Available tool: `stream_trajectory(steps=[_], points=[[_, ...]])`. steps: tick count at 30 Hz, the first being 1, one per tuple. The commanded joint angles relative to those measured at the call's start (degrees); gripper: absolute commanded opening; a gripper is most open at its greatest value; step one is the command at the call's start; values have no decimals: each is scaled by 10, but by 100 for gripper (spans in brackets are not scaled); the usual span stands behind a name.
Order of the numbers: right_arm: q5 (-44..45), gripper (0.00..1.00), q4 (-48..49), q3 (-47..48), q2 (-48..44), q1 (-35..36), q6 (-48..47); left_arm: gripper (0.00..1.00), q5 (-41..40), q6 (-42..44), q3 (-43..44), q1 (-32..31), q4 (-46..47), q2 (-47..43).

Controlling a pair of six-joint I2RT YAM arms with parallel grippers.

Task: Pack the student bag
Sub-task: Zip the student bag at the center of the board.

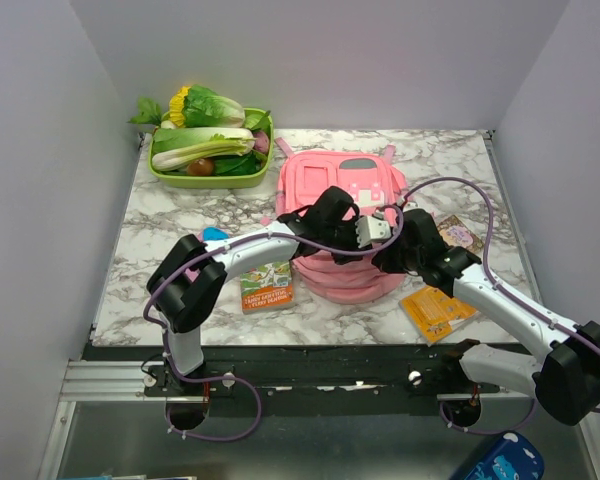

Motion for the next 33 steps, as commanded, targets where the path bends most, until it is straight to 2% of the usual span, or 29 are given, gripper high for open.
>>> stream_trajectory(steps=[1,6,10,15,21,33], points=[[-39,1,28,14,-5,0,-4,41,-13,26,-10,-11,-19,-18],[-12,1,15,8,-13,0,-1,10,-38,39,8,-12,-41,-9],[25,1,-11,4,-13,-3,-1,0,-41,46,8,-8,-53,-16],[54,1,-38,-6,1,-19,-1,0,-31,54,8,3,-85,-28],[40,1,-45,0,9,-66,-24,0,-18,57,-15,19,-93,-61],[64,1,-25,43,77,-99,-75,0,42,95,16,21,-186,-74]])
